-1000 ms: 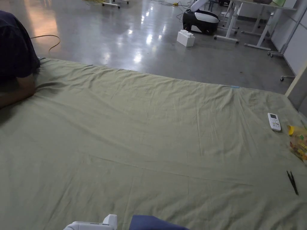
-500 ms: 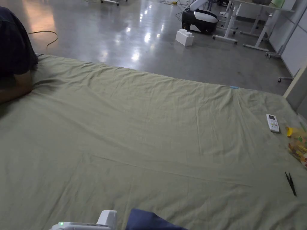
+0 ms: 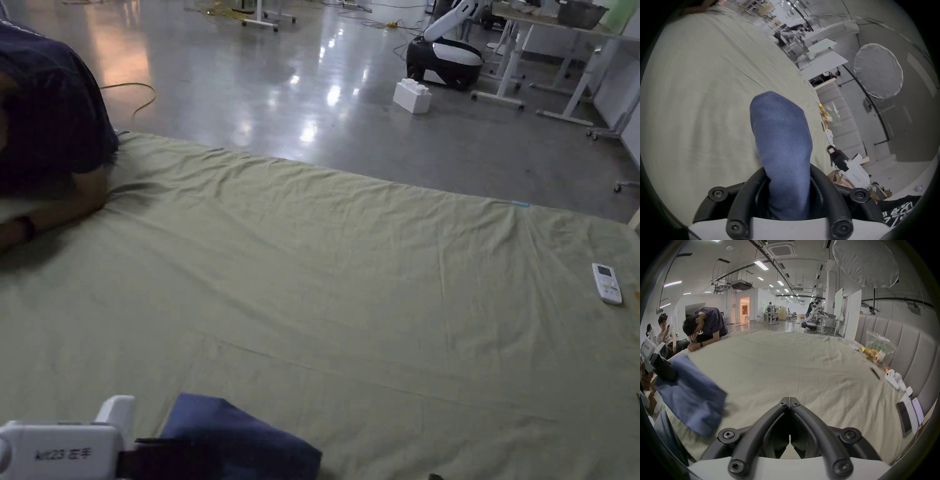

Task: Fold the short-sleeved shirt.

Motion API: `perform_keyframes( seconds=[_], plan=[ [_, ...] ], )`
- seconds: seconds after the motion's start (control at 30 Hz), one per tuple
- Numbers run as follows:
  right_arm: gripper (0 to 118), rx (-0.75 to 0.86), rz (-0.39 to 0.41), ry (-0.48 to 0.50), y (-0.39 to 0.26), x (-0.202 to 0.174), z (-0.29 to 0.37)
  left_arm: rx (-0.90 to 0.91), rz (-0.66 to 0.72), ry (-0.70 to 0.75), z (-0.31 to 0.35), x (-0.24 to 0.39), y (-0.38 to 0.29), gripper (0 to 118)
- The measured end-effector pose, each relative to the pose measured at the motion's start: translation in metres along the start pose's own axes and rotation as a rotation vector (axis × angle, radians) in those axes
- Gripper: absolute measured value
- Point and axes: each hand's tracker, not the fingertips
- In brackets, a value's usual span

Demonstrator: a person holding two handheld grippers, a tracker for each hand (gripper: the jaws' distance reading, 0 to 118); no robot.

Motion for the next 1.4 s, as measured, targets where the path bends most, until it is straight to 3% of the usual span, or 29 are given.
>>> perform_keyframes(
  seconds=[0.43, 0.47, 0.67, 0.9, 0.97, 1.1, 1.3, 1.4],
  plan=[
    [0, 0.226, -0.016, -0.13, 0.112, 0.069, -0.017, 0.025, -0.024, 0.342, 0.157, -0.082, 0.118, 20],
    [0, 0.237, -0.018, -0.138, 0.117, 0.073, -0.016, 0.018, -0.015, 0.381, 0.159, -0.063, 0.114, 20],
    [0, 0.252, -0.022, -0.167, 0.122, 0.086, -0.011, 0.01, -0.027, 0.54, 0.194, -0.086, 0.134, 20],
    [0, 0.203, -0.057, -0.159, 0.104, 0.086, -0.015, -0.03, -0.025, 0.711, 0.175, -0.085, 0.125, 24],
    [0, 0.191, -0.061, -0.151, 0.1, 0.085, -0.016, -0.002, -0.031, 0.793, 0.169, -0.083, 0.122, 30],
    [0, 0.18, -0.055, -0.14, 0.095, 0.085, -0.017, 0.058, -0.052, 0.917, 0.17, -0.078, 0.12, 67],
    [0, 0.179, -0.062, -0.127, 0.094, 0.088, -0.016, 0.226, -0.23, 1.312, 0.163, -0.064, 0.117, 73],
    [0, 0.181, -0.063, -0.118, 0.093, 0.089, -0.015, 0.314, -0.326, 1.313, 0.137, -0.055, 0.101, 73]
  ],
)
